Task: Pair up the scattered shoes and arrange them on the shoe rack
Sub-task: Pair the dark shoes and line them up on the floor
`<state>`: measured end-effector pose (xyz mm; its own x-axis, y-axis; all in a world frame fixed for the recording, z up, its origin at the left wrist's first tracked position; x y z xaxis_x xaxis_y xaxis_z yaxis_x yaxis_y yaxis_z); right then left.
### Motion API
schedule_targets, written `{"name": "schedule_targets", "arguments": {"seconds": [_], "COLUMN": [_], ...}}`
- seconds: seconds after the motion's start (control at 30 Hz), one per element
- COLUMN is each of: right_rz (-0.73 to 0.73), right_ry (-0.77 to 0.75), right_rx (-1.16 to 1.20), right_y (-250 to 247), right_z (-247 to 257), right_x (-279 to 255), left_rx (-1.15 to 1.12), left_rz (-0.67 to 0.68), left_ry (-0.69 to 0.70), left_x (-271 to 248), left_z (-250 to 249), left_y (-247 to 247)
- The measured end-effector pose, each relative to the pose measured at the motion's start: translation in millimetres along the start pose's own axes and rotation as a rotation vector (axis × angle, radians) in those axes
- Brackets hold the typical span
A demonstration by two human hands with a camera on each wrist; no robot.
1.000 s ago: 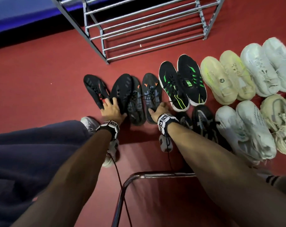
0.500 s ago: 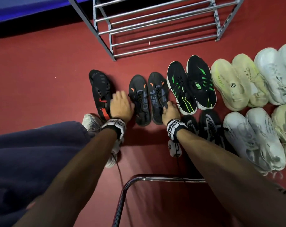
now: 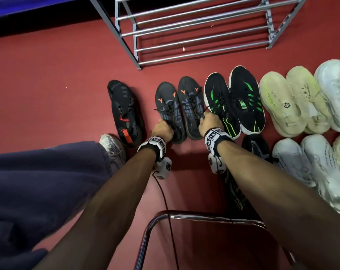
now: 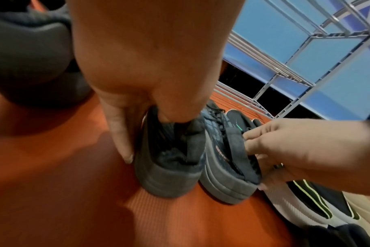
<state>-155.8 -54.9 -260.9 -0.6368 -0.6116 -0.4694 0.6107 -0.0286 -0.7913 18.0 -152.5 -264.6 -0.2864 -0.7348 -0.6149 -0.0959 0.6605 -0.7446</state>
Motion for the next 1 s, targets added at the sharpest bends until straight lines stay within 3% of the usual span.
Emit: {"name": "schedule_targets", "arguments": {"seconds": [0.1, 0.17, 0.23, 0.27, 0.33, 0.4, 0.47, 0.57, 0.7, 0.83, 0.9, 1.0], "right_rz": [0.119, 0.065, -0.089, -0.159, -0.181, -0.025, 0.201, 0.447, 0.664, 0.341, 0.274, 0.21], "right_ry": [0.048, 0.037, -0.081, -0.173, -0.353, -0.396, -0.29, -0.13, -0.003, -0.09, -0.096, -0.103], "right_rx": [-0.145, -0.193, -0.201, -0.18, -0.039, 0.203, 0.373, 0.613, 0.786, 0.906, 0.901, 0.862], "right_y": [-10.1, -18.9, -23.3, -23.1, -17.4, 2.0, 35.2, 88.3, 92.2, 75.8, 66.1, 49.0], "right_z": [16.9, 35.1, 59.8, 73.3, 103.6, 129.3, 150.8, 171.2, 195.5, 174.9, 155.3, 125.6], "right_x": [1.3, 2.0, 2.2, 0.5, -4.7, -12.9, -22.7, -29.0, -54.2, -24.9, -10.5, 1.1], "left_rx": [0.091, 0.069, 0.123, 0.172, 0.15, -0.035, -0.31, -0.561, -0.704, -0.704, -0.564, -0.465], "left_rz": [-0.034, -0.229, -0.482, -0.547, -0.531, -0.403, -0.288, -0.242, -0.289, -0.249, -0.211, -0.407], "left_ry": [0.024, 0.074, 0.077, 0.025, -0.147, -0.361, -0.465, -0.368, -0.195, 0.063, 0.057, -0.078], "left_x": [-1.3, -5.2, -10.4, -12.4, -11.7, -11.1, -17.7, -22.2, -27.4, -27.6, -19.7, -2.4], "left_z": [-5.4, -7.7, -1.0, 6.8, 33.5, 74.6, 110.5, 136.4, 133.5, 125.2, 122.5, 121.9], "left_y": [-23.9, -51.2, -77.9, -87.7, -99.7, -101.5, -98.7, -95.0, -82.7, -70.6, -66.5, -70.0]}}
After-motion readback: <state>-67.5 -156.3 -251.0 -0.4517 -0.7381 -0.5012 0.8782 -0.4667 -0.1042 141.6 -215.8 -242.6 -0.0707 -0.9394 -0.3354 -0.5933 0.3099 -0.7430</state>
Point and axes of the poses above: each hand's wrist, its own x-axis towards the middle knuckle, its own y-axis out of the palm, z = x × y, the point moved 4 cm from there along x, towards the middle knuckle
